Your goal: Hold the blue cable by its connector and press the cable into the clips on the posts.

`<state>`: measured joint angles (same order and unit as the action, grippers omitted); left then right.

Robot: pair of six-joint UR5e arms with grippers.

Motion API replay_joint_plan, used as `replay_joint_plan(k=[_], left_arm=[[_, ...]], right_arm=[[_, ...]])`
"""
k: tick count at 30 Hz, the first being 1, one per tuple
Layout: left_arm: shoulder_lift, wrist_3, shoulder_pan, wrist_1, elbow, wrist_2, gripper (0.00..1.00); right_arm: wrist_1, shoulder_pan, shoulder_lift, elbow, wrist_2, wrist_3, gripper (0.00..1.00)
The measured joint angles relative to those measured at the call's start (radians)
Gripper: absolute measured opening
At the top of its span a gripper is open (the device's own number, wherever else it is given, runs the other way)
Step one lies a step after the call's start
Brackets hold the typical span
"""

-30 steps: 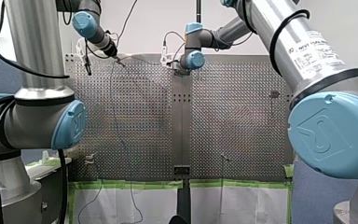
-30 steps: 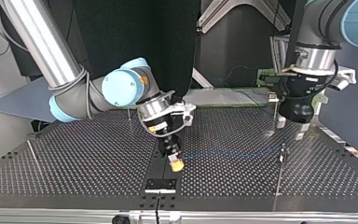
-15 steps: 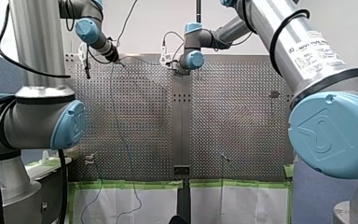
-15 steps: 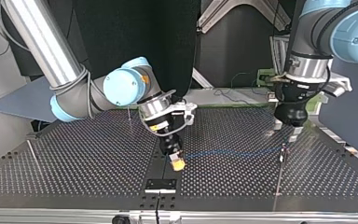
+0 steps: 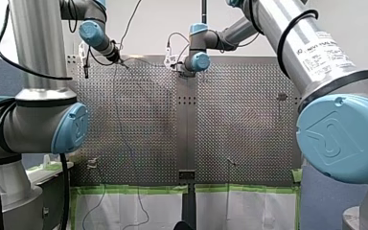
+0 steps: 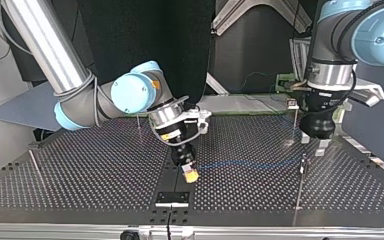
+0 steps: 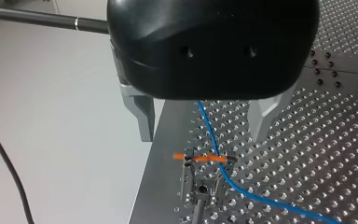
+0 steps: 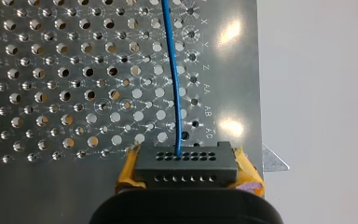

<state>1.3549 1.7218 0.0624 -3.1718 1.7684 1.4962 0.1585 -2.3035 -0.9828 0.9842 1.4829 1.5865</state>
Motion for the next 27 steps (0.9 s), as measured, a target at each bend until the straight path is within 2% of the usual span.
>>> replay_joint_plan(k=[10, 27], left_arm=[[-0.001, -0.005, -0.007, 0.017, 0.016, 0.004, 0.98], [-0.005, -0.005, -0.017, 0.011, 0.017, 0.012, 0.98]], right_arm=[[0.001, 0.003, 0.0, 0.0, 0.001, 0.0, 0.0], [0.001, 0.001, 0.0, 0.0, 0.001, 0.0, 0.0]])
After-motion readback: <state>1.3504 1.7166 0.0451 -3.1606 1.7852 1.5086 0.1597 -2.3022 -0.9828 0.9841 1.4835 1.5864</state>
